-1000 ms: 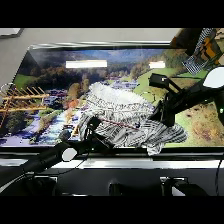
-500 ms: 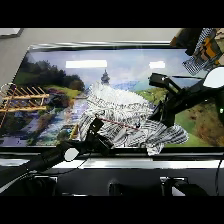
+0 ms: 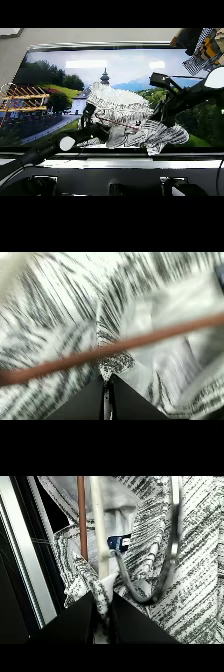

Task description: Fold the clothes and pants, and hang the long-sleeved shirts on hangers.

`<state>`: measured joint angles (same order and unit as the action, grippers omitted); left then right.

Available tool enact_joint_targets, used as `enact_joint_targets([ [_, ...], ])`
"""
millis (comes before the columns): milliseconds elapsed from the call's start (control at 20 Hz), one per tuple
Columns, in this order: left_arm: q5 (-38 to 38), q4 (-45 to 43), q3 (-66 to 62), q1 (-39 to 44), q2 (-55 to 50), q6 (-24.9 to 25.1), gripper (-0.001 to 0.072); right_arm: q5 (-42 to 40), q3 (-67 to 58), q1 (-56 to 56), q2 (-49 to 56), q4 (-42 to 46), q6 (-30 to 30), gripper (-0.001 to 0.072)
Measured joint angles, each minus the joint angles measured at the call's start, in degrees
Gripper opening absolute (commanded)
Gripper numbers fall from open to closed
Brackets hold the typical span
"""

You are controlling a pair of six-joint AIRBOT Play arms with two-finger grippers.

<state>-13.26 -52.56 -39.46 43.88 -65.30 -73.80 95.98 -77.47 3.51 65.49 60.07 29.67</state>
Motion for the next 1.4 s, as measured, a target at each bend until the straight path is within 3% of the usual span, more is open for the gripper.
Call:
enact_joint_targets([
  [500,-6.1,0.0,-2.9,-10.8,0.1,-3.0,0.0026,-1.5,0.0,0.0,-2.4,0.5,5.6,0.003],
  [1400,-8.5,-0.4,-13.7,-13.5,0.1,-3.0,0.0026,1.9,0.0,0.0,-4.8,7.7,11.7,0.0029],
])
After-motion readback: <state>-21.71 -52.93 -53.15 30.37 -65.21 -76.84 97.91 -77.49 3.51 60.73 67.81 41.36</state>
